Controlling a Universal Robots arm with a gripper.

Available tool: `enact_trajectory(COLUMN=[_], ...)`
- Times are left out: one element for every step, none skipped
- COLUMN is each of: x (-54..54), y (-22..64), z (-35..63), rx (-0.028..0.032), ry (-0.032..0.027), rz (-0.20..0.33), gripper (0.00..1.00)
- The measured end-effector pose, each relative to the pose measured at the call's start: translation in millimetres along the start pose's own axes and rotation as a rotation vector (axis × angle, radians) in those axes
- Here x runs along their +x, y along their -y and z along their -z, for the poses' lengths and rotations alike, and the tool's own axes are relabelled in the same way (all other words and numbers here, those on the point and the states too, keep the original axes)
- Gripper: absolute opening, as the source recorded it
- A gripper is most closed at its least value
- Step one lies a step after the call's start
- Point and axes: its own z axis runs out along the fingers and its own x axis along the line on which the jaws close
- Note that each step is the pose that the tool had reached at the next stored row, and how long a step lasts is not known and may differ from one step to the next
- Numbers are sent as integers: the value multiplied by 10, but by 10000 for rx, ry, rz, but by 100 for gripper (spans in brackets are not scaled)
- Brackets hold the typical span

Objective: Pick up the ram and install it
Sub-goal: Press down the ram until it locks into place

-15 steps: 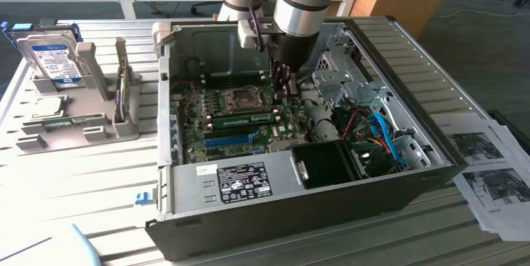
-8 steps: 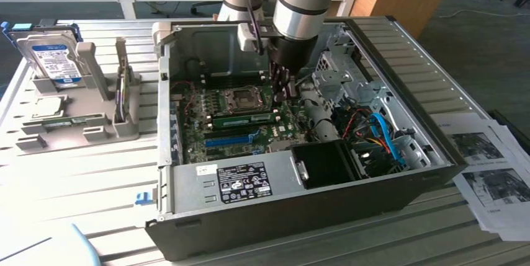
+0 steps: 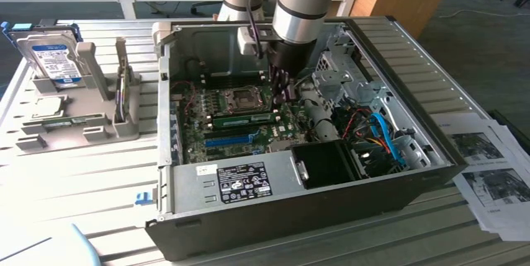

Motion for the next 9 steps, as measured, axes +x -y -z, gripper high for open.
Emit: enact_trajectory(x=[0, 0, 1, 1, 1, 1, 2, 2, 2], y=[0, 0, 1, 1, 1, 1, 1, 1, 1], z=[-8, -15, -23, -30, -37, -43, -44, -44, -44], rx=[0, 0, 0, 0, 0, 0, 0, 0, 0], ry=[0, -1, 0, 0, -1, -1, -3, -3, -2], rz=[0, 0, 0, 0, 0, -1, -1, -1, -1], gripper=[9, 9, 9, 9, 9, 9, 9, 9, 9])
